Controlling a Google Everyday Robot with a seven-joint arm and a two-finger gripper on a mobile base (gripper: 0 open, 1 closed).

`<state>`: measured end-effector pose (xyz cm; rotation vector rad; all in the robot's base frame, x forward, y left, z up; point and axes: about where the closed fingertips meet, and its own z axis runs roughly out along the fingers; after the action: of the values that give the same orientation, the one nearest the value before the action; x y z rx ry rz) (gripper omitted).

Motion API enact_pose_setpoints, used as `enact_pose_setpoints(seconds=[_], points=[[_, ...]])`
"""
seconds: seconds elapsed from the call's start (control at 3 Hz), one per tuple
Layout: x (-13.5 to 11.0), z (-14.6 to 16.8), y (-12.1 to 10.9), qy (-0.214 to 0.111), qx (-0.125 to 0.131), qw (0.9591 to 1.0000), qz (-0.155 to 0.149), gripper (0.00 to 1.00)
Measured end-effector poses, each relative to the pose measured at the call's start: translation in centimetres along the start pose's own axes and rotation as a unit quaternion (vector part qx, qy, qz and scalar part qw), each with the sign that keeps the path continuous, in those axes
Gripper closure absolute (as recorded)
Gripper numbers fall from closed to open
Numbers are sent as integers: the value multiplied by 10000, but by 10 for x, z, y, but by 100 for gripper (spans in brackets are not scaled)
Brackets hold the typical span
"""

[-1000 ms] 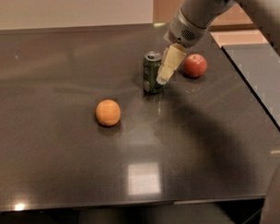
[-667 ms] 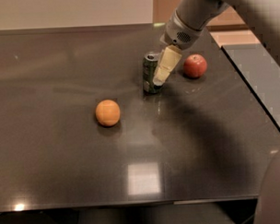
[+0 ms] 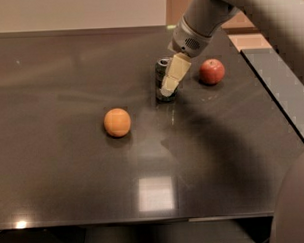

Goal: Move green can near apple

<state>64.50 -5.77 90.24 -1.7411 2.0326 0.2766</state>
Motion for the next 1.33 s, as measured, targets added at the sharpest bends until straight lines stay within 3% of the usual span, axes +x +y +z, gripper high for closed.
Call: enact_pose_setpoints(seconds=[0.67, 1.33], points=[[-4, 5, 3, -34, -117, 9999, -34, 41], [5, -7, -13, -124, 26, 9999, 110, 88]])
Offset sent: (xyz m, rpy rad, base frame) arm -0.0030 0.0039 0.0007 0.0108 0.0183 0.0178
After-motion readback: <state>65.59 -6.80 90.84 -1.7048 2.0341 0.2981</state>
